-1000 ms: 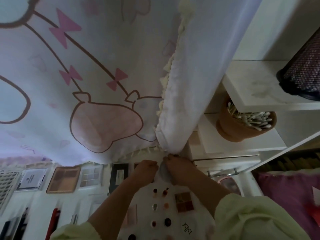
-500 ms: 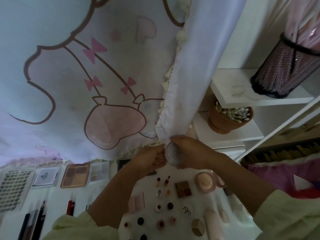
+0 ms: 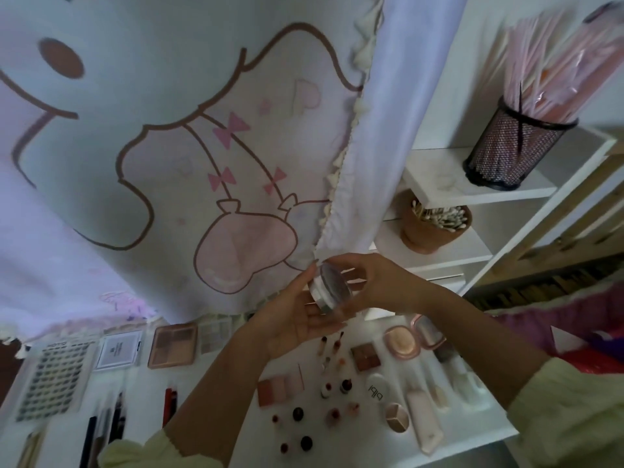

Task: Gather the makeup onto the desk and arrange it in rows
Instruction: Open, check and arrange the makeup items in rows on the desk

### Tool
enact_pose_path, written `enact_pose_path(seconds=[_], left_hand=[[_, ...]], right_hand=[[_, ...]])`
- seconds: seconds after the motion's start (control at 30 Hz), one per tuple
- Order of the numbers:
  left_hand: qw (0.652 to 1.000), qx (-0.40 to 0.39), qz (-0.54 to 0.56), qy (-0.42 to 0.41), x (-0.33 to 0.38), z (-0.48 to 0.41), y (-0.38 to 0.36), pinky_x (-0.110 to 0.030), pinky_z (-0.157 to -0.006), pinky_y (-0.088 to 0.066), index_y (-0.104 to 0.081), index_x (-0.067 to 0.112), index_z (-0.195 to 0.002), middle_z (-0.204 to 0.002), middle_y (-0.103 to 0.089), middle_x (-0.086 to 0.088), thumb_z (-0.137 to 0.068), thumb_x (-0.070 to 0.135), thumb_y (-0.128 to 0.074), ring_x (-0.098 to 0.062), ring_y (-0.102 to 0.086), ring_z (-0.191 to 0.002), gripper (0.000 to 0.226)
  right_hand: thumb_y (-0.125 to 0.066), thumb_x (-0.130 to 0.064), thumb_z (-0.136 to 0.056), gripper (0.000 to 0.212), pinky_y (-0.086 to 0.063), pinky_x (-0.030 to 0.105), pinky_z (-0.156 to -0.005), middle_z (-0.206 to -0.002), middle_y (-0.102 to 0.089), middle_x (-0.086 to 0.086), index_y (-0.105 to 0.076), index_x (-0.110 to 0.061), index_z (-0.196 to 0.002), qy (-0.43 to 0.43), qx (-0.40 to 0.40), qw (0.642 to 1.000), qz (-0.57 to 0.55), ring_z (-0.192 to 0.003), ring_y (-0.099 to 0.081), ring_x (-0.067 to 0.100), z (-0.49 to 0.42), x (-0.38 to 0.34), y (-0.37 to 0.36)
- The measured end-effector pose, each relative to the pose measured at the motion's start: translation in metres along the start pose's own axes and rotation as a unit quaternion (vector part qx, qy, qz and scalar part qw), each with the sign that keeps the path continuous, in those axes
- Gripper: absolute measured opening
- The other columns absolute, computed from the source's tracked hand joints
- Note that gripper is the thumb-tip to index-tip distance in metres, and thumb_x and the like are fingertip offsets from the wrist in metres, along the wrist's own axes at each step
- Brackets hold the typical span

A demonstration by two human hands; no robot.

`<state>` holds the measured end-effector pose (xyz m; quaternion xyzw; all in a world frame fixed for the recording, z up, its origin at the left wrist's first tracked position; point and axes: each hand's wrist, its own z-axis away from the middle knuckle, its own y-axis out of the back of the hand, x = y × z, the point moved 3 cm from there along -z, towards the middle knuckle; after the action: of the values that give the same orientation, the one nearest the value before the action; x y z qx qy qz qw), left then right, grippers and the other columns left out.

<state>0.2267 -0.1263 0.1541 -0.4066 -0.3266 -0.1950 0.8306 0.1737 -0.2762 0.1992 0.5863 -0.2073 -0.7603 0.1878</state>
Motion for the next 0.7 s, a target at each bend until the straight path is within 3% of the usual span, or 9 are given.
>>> enact_pose_path(seconds=[0.1,0.2,0.27,0.33,0.37,0.43,0.57,0.63,0.7], left_hand=[[1.000,0.005,0.009,-0.018,0.002,0.011,0.004,-0.041,-0.094,-0.053,-0.061,0.013,-0.124,-0.119,-0.066,-0.019,-0.086,0.053,-0.055,-0.036,-0.063,-0.111,0.055],[1.000,0.009,-0.010,-0.025,0.002,0.020,0.006,-0.038,-0.091,-0.055,-0.061,0.013,-0.124,-0.118,-0.066,-0.019,-0.082,0.054,-0.058,-0.034,-0.065,-0.109,0.059],[0.999,0.013,-0.014,-0.025,0.000,0.024,0.008,-0.037,-0.089,-0.056,-0.061,0.014,-0.123,-0.117,-0.067,-0.019,-0.079,0.056,-0.059,-0.033,-0.065,-0.109,0.061],[0.999,0.018,-0.012,-0.031,-0.001,0.028,0.009,-0.036,-0.089,-0.056,-0.062,0.016,-0.121,-0.115,-0.069,-0.017,-0.079,0.057,-0.057,-0.031,-0.066,-0.108,0.058],[0.999,0.018,-0.014,-0.035,-0.001,0.030,0.009,-0.036,-0.089,-0.056,-0.063,0.017,-0.119,-0.114,-0.069,-0.016,-0.080,0.057,-0.056,-0.030,-0.066,-0.107,0.056],[0.999,0.018,-0.019,-0.044,-0.001,0.034,0.009,-0.036,-0.091,-0.055,-0.064,0.019,-0.118,-0.114,-0.070,-0.014,-0.082,0.057,-0.053,-0.029,-0.066,-0.108,0.054],[0.998,0.024,-0.025,-0.058,-0.001,0.039,0.009,-0.038,-0.096,-0.052,-0.063,0.018,-0.121,-0.115,-0.069,-0.013,-0.082,0.057,-0.052,-0.029,-0.066,-0.109,0.057],[0.997,0.040,-0.034,-0.062,0.000,0.041,0.010,-0.039,-0.094,-0.053,-0.064,0.018,-0.120,-0.115,-0.069,-0.014,-0.076,0.059,-0.058,-0.030,-0.066,-0.108,0.060],[0.994,0.064,-0.061,-0.057,0.004,0.042,0.009,-0.041,-0.091,-0.055,-0.066,0.015,-0.118,-0.114,-0.069,-0.017,-0.070,0.063,-0.063,-0.031,-0.066,-0.106,0.068]], right_hand=[[-0.086,-0.009,-0.067,0.057,-0.050,0.022,-0.096,-0.114,-0.069,-0.004,-0.065,-0.019,-0.119,0.004,-0.019,1.000,-0.014,-0.108,-0.062,0.006,0.005,-0.016,-0.005],[-0.086,-0.030,-0.068,0.052,-0.047,0.043,-0.101,-0.110,-0.068,0.013,-0.067,-0.005,-0.109,-0.004,-0.007,1.000,-0.003,-0.106,-0.063,0.025,0.005,-0.027,-0.009],[-0.086,-0.050,-0.062,0.063,-0.049,0.053,-0.094,-0.100,-0.066,0.021,-0.067,-0.001,-0.097,-0.009,-0.016,1.000,0.015,-0.090,-0.062,0.035,0.004,-0.030,-0.014],[-0.084,-0.056,-0.061,0.069,-0.041,0.044,-0.068,-0.076,-0.053,0.021,-0.058,0.004,-0.080,-0.021,-0.026,0.999,0.022,-0.068,-0.045,0.028,0.004,-0.030,-0.018],[-0.084,-0.054,-0.063,0.070,-0.031,0.040,-0.064,-0.069,-0.042,0.017,-0.050,0.006,-0.073,-0.024,-0.023,0.999,0.029,-0.065,-0.035,0.026,0.004,-0.030,-0.019],[-0.084,-0.051,-0.065,0.071,-0.024,0.037,-0.065,-0.066,-0.033,0.015,-0.042,0.007,-0.068,-0.020,-0.018,0.999,0.038,-0.064,-0.028,0.025,0.006,-0.032,-0.021],[-0.084,-0.060,-0.059,0.076,-0.036,0.039,-0.067,-0.077,-0.051,0.029,-0.055,0.008,-0.079,0.006,-0.011,0.999,0.043,-0.066,-0.042,0.022,0.006,-0.037,-0.025],[-0.086,-0.051,-0.061,0.064,-0.051,0.046,-0.076,-0.086,-0.064,0.021,-0.066,-0.001,-0.096,0.013,0.005,0.999,0.041,-0.073,-0.058,0.019,0.008,-0.039,-0.024],[-0.087,-0.043,-0.061,0.064,-0.055,0.042,-0.088,-0.095,-0.071,0.003,-0.067,-0.015,-0.115,0.013,0.012,0.998,0.058,-0.087,-0.067,0.017,0.010,-0.040,-0.024]])
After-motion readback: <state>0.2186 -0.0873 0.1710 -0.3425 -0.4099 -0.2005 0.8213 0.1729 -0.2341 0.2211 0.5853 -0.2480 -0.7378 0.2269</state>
